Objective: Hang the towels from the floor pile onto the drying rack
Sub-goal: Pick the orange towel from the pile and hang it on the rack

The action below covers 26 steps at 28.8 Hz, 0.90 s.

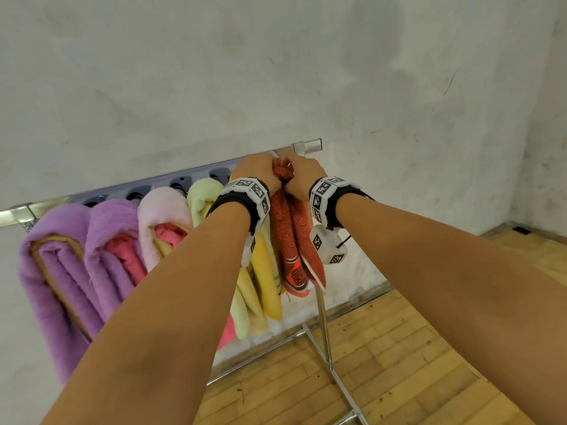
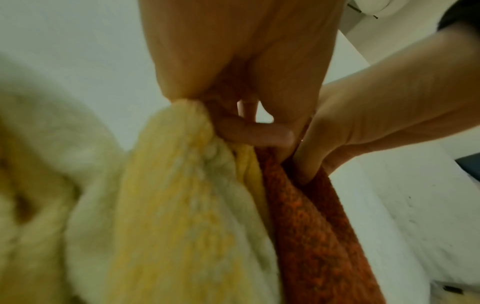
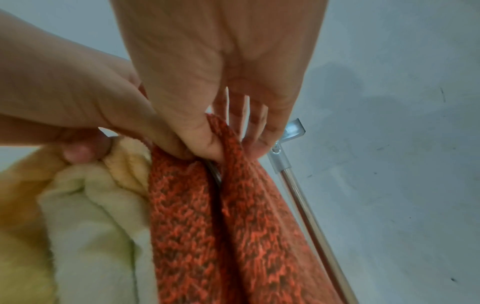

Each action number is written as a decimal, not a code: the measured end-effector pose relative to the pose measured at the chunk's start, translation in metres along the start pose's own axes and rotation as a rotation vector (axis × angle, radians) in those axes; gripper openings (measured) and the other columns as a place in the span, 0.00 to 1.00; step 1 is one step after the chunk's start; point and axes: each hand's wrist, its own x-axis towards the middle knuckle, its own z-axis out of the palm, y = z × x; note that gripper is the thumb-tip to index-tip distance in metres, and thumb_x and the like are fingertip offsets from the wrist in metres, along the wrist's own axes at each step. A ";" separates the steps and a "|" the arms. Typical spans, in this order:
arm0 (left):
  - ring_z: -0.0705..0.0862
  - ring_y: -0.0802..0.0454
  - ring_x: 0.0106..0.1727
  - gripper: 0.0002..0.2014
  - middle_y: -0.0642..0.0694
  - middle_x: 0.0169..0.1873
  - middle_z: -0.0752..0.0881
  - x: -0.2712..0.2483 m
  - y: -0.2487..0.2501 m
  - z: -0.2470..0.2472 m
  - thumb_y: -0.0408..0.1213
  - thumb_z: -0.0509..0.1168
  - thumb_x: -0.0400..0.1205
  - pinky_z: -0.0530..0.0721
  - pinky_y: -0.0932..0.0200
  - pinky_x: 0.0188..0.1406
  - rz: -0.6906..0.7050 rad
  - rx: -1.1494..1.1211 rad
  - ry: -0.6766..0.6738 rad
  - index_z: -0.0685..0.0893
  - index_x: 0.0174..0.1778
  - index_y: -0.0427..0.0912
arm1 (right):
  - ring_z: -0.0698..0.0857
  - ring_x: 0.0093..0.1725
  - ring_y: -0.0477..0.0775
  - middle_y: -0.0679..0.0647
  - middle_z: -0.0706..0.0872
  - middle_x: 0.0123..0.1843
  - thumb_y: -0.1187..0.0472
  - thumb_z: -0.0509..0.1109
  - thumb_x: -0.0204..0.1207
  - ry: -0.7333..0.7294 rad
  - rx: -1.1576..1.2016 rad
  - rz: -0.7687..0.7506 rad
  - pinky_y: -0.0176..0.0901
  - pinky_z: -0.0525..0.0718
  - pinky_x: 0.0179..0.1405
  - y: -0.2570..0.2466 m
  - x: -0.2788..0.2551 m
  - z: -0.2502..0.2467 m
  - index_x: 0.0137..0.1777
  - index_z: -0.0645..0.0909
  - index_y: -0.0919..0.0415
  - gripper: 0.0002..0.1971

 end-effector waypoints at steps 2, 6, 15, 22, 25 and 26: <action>0.82 0.43 0.43 0.05 0.46 0.39 0.80 -0.004 0.001 -0.006 0.36 0.67 0.77 0.73 0.56 0.33 0.000 -0.027 -0.049 0.79 0.47 0.45 | 0.83 0.51 0.60 0.60 0.84 0.55 0.67 0.70 0.73 -0.063 -0.013 -0.008 0.44 0.77 0.41 -0.006 -0.003 -0.007 0.64 0.76 0.60 0.18; 0.87 0.44 0.52 0.21 0.43 0.56 0.87 -0.015 0.005 -0.017 0.34 0.70 0.76 0.87 0.52 0.46 -0.046 -0.212 -0.113 0.81 0.66 0.43 | 0.83 0.53 0.58 0.58 0.82 0.57 0.66 0.69 0.73 -0.006 0.043 0.007 0.48 0.83 0.48 -0.020 -0.011 -0.021 0.65 0.76 0.59 0.20; 0.85 0.48 0.55 0.12 0.44 0.54 0.88 -0.079 -0.026 -0.052 0.33 0.66 0.79 0.83 0.56 0.55 -0.019 -0.352 -0.019 0.87 0.57 0.44 | 0.84 0.53 0.58 0.56 0.83 0.57 0.61 0.66 0.75 0.082 0.068 -0.069 0.53 0.84 0.56 -0.067 -0.052 -0.025 0.54 0.78 0.54 0.08; 0.85 0.47 0.56 0.13 0.46 0.55 0.87 -0.143 -0.062 -0.018 0.32 0.64 0.78 0.80 0.58 0.52 -0.096 -0.319 -0.006 0.87 0.57 0.44 | 0.83 0.57 0.60 0.59 0.84 0.60 0.66 0.64 0.77 -0.046 0.170 -0.067 0.49 0.82 0.54 -0.081 -0.113 0.030 0.65 0.77 0.61 0.16; 0.85 0.46 0.54 0.13 0.44 0.51 0.89 -0.168 -0.068 0.022 0.29 0.65 0.75 0.79 0.61 0.49 -0.118 -0.363 -0.013 0.88 0.54 0.41 | 0.83 0.60 0.60 0.57 0.83 0.62 0.66 0.65 0.74 -0.094 0.222 0.016 0.53 0.85 0.55 -0.063 -0.142 0.067 0.66 0.76 0.59 0.19; 0.85 0.46 0.53 0.14 0.43 0.50 0.89 -0.176 -0.070 0.038 0.28 0.65 0.75 0.78 0.63 0.48 -0.122 -0.375 -0.029 0.88 0.53 0.41 | 0.84 0.60 0.61 0.57 0.84 0.62 0.66 0.65 0.73 -0.104 0.214 0.050 0.56 0.86 0.55 -0.054 -0.150 0.082 0.65 0.77 0.58 0.19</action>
